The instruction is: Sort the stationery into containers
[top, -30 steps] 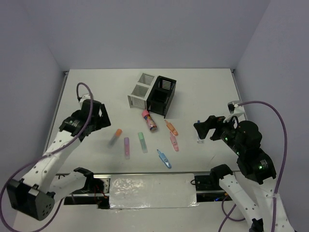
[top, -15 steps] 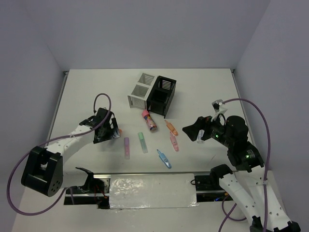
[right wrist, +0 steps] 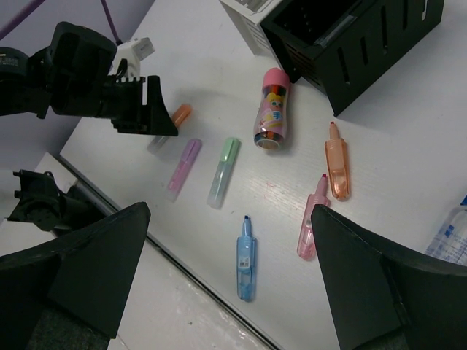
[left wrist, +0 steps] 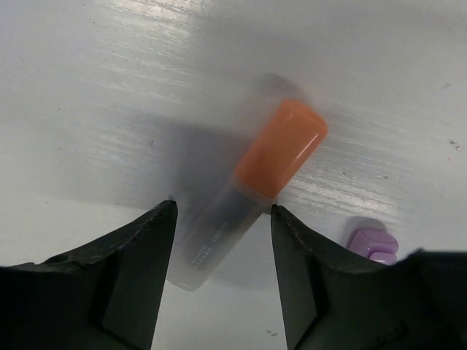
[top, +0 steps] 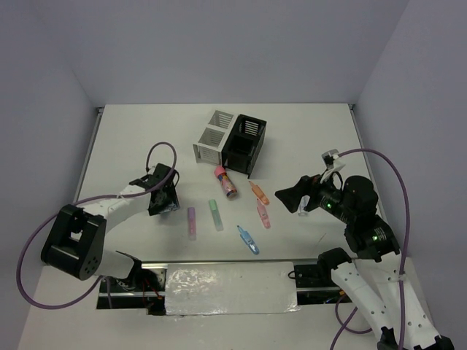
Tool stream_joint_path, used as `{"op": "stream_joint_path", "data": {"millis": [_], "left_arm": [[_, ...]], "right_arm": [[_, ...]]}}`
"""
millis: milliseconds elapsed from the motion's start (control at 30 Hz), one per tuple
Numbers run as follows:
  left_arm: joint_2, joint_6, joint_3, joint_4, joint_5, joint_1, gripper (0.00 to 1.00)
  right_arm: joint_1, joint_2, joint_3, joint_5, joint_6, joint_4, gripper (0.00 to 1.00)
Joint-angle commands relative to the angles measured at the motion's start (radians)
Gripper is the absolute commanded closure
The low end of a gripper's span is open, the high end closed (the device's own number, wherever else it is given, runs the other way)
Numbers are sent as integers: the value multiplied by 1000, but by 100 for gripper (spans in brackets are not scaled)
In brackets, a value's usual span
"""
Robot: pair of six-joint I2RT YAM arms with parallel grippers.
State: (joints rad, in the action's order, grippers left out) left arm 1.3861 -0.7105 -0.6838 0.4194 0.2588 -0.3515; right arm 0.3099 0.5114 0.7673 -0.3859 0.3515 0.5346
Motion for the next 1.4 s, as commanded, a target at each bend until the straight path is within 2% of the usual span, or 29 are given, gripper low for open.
{"op": "stream_joint_path", "data": {"millis": [0,100,267,333,367,433,500,633,767,900,1033,1067,1167,1233,1367], "left_arm": [[11,-61,24,-2,22,-20,38],[31,-75,43,-16,22,-20,47],[67,-86,75,-45,-1,-20,50],[65,-95,90,-54,-9,-20,62],[54,-98,96,-57,-12,-20,76],[28,-101,108,-59,-15,-20,86],[-1,-110,119,-54,-12,-21,100],[-122,-116,135,-59,-21,-26,100],[-335,-96,150,-102,-67,-67,100],[-513,-66,191,-197,-154,-93,100],[-659,-20,228,-312,-205,-122,100],[-698,2,236,-336,-251,-126,100],[-737,23,263,-450,-354,-135,100],[-757,28,289,-549,-472,-139,100],[-772,45,302,-585,-564,-149,100]], "right_arm": [[3,-4,21,-16,7,-42,0],[5,-5,18,-18,10,-48,0],[1,-7,15,-21,6,-47,0],[3,-8,13,-21,6,-45,0],[3,-7,15,-22,6,-45,0],[5,-7,12,-36,7,-53,0],[3,-5,1,-53,15,-67,0],[3,15,-39,-123,37,-154,0],[5,79,-101,-180,104,-277,0],[58,188,-94,-151,216,-404,0],[240,369,22,34,265,-452,0],[330,406,86,74,273,-458,0],[457,551,225,307,314,-440,3],[558,642,289,453,351,-467,6],[676,811,458,610,351,-375,12]]}}
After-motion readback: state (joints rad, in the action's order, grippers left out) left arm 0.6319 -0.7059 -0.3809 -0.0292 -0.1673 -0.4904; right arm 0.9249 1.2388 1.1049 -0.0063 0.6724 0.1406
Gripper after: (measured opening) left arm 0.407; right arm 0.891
